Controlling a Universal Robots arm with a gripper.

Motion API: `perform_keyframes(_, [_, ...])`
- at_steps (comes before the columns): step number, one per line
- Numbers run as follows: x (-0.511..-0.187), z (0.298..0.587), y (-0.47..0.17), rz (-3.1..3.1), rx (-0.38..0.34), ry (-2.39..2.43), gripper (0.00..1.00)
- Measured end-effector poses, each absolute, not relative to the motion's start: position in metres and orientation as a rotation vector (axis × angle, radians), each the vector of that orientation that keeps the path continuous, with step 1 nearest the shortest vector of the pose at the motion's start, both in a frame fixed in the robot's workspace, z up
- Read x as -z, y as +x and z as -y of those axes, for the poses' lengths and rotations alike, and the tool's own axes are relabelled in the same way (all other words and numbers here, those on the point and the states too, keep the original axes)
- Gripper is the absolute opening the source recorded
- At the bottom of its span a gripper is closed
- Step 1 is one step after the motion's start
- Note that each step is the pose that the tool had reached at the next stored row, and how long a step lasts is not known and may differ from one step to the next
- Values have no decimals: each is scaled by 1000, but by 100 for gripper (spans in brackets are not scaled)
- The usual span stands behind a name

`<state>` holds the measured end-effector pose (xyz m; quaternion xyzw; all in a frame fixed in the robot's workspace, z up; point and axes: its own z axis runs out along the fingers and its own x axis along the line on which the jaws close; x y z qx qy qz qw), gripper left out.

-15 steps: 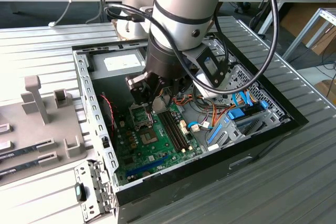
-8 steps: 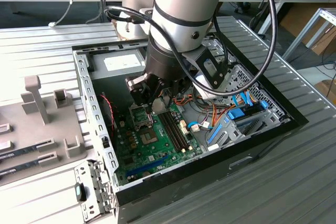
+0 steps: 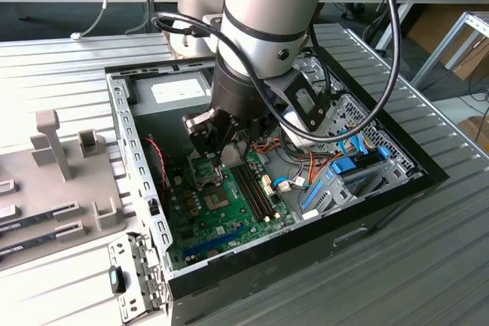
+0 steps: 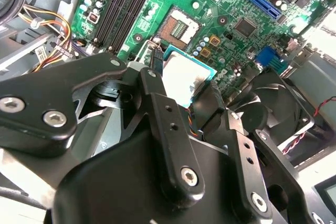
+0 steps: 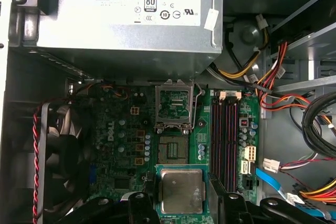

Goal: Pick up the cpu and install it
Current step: 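Pick up the cpu and move it towards the insertion slot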

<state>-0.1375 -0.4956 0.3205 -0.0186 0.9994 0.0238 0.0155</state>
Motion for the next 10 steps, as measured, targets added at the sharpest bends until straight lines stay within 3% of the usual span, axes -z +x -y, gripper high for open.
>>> perform_keyframes(10, [-309, 497, -137, -3109, -74, -58, 47])
